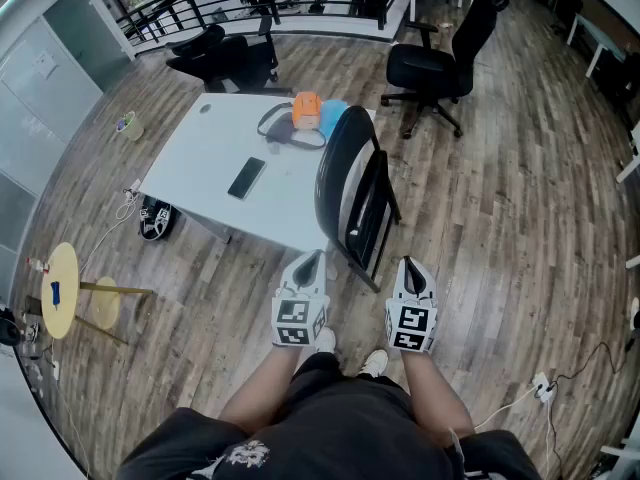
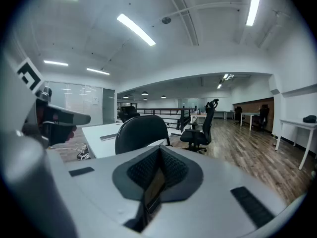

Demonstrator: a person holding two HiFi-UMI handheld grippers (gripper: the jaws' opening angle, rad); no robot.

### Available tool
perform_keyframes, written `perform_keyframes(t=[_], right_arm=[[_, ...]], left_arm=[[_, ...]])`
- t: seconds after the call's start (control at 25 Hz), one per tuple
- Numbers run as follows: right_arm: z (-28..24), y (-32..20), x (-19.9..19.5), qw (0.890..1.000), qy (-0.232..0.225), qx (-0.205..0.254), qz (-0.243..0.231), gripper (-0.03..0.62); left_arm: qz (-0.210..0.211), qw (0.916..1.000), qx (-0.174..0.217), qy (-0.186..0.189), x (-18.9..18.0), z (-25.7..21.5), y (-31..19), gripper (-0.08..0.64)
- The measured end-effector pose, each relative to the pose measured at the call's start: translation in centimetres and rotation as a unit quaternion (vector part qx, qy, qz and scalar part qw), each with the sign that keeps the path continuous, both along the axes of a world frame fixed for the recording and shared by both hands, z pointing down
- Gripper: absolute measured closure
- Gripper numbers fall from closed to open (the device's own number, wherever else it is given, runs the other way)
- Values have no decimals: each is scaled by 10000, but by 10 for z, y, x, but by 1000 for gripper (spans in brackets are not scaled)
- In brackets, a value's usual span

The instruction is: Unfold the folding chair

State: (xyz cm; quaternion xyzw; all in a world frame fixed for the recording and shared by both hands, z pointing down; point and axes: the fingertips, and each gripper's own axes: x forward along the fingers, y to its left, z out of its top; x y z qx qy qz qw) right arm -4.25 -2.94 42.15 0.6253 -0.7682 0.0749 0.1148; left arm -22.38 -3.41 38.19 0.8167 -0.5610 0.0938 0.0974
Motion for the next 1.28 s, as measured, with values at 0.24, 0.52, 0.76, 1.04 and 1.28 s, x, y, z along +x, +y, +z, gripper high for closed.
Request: perform_keyframes(t=[0.24,0.52,0.76,1.04,1.28], right_arm=[[22,-58,-29,9998,99,-190,-6,581],[80,-129,-73,9929,-163,-1177,-41,498],[151,-178,-91,9669,-717,-2435,247,331],[208,-219,-117,9395,-903,-3291,297,293],[242,-242,-146,9172,-1090,-3827,205,287]], left_arm=[[-10,9999,12,-125,-20,10,-64,555],[357,9987,-330,-162,-30,40,-137,319],[650,9960,-605,-134,-25,54,-175,284],[902,9931,-743,-70,-21,68,-195,284],[997,9889,-1049,-322,-22,87,-208,284]])
